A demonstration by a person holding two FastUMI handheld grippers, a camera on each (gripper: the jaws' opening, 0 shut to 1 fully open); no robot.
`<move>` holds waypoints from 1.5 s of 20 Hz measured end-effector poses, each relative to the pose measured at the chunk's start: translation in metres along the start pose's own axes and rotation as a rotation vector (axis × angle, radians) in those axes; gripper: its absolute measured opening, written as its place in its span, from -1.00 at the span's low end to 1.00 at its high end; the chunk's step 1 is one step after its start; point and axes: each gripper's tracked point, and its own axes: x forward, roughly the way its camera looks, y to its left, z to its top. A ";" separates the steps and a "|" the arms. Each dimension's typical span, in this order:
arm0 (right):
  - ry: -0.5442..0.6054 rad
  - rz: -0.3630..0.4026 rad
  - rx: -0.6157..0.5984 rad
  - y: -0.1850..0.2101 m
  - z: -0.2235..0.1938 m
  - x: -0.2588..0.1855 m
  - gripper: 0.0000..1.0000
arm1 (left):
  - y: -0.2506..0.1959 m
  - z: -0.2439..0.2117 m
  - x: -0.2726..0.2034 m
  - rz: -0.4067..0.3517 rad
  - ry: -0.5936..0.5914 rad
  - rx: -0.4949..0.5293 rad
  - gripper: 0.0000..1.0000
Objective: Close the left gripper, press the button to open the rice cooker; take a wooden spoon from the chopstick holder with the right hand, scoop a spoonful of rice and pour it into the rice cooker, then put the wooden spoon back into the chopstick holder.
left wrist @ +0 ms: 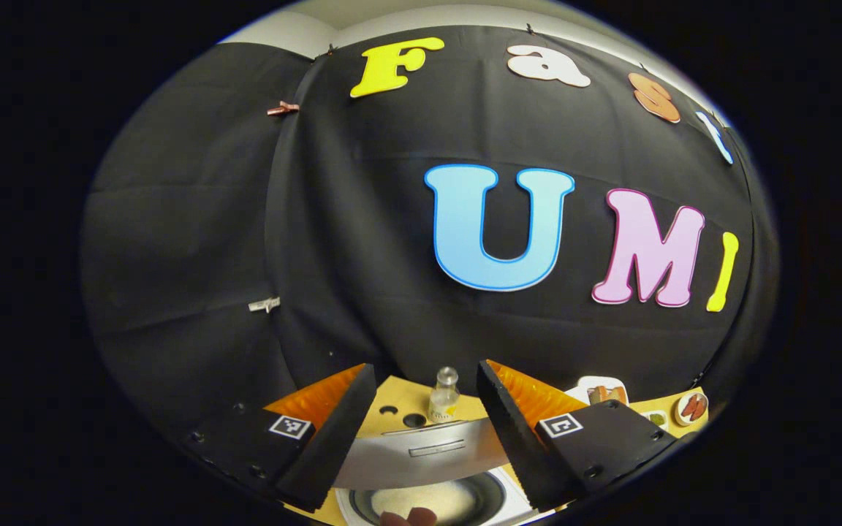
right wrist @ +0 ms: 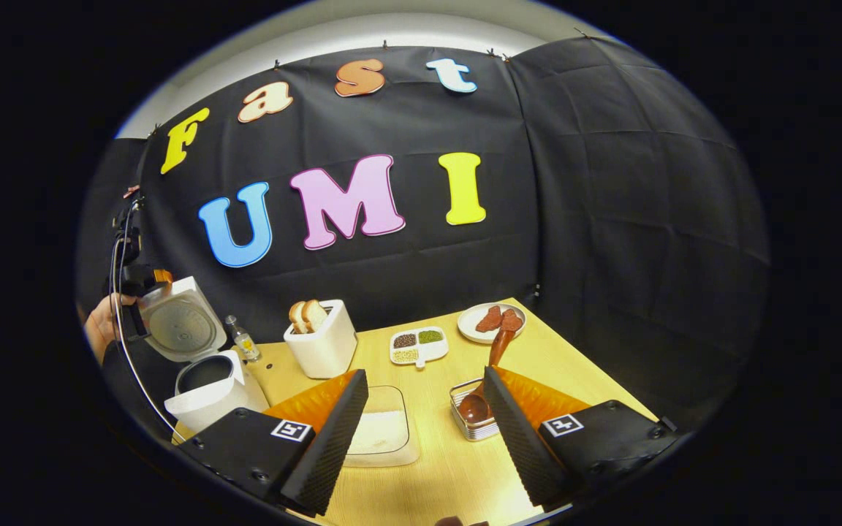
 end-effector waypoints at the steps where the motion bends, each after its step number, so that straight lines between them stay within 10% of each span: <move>1: 0.001 0.012 -0.002 0.001 0.001 0.001 0.97 | -0.002 -0.019 -0.012 0.007 0.035 -0.014 0.95; 10: 0.039 0.046 -0.020 -0.024 -0.008 -0.005 0.97 | -0.022 -0.136 -0.057 0.061 0.171 0.031 0.96; 30: -0.001 0.107 -0.114 0.001 0.015 -0.004 0.97 | -0.023 -0.203 -0.060 0.071 0.276 0.045 1.00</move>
